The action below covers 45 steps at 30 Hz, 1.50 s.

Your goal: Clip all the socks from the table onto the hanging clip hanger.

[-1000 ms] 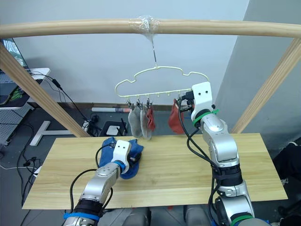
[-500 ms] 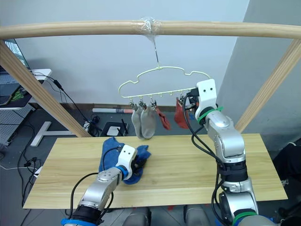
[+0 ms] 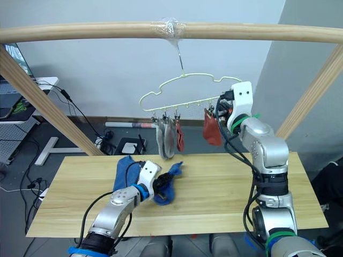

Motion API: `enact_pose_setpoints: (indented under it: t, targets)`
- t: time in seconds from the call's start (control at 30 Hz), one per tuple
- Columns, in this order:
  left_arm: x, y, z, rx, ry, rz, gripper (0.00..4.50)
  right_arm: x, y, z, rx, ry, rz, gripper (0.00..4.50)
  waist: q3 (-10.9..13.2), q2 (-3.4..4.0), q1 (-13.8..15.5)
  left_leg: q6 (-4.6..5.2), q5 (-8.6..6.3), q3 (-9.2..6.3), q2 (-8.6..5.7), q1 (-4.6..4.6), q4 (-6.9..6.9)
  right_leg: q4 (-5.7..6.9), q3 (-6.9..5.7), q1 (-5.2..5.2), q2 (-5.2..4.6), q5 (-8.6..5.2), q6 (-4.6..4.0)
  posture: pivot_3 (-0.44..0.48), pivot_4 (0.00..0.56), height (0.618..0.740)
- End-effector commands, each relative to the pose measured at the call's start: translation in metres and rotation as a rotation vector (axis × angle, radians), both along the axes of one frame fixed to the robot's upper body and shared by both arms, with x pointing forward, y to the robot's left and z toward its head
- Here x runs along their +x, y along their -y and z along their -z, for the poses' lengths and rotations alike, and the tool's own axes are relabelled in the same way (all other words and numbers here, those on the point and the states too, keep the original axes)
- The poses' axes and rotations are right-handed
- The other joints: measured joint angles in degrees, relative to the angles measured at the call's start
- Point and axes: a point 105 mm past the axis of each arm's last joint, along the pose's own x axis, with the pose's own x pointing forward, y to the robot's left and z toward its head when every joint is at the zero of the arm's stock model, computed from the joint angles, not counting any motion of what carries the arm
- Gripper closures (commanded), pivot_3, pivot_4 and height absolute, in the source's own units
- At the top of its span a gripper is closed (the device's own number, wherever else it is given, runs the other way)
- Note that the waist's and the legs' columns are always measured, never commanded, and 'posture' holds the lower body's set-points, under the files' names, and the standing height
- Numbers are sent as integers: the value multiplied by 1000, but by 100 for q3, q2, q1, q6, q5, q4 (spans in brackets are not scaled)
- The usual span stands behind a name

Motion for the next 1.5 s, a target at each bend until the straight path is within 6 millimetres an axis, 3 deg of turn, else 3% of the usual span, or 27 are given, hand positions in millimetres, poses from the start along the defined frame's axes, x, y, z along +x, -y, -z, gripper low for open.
enact_pose_setpoints:
  t: [0.03, 0.13, 0.33, 0.53, 1.07, 1.5]
  targets:
    - [-6, 26, -53, -49, 250, 147, 4476, 1, 17, -8, 133, -110, 30, 4500, 0, 0, 8, 0, 0, -1, 0, -3, 0, 0, 0, -2, 0, 1, -2, 33, 185, 740]
    - [-11, 40, -71, -2, 419, 216, 4476, -1, 14, -6, 245, -242, 8, 4500, -1, 1, 10, 0, 0, -1, 0, -6, -1, -4, -1, -2, 0, 1, -3, 33, 183, 740]
    - [1, 65, -93, 22, 579, 242, 4476, -10, 5, -4, 337, -389, -51, 4500, -1, 2, 26, 1, 0, -2, -2, -28, 0, -8, -4, -19, -1, 1, -3, 27, 172, 740]
    - [20, 81, -106, -10, 615, 178, 4476, -15, -2, -6, 368, -418, -59, 4500, -3, 3, -7, 2, -1, -5, -5, -37, 4, -8, -8, -24, -2, 2, -2, 27, 172, 740]
    - [25, 93, -123, -72, 672, 164, 4476, -16, -4, -6, 389, -416, -56, 4500, -3, 4, -10, 3, -1, -5, -8, -60, 5, 7, -9, -51, -6, 2, -2, 20, 172, 740]
    - [20, 106, -127, -100, 657, 208, 4500, -28, -6, -26, 463, -326, -210, 40, -3, 5, -39, 3, -1, 2, -8, -71, 5, 24, -2, -74, -5, 2, -2, 11, 179, 740]
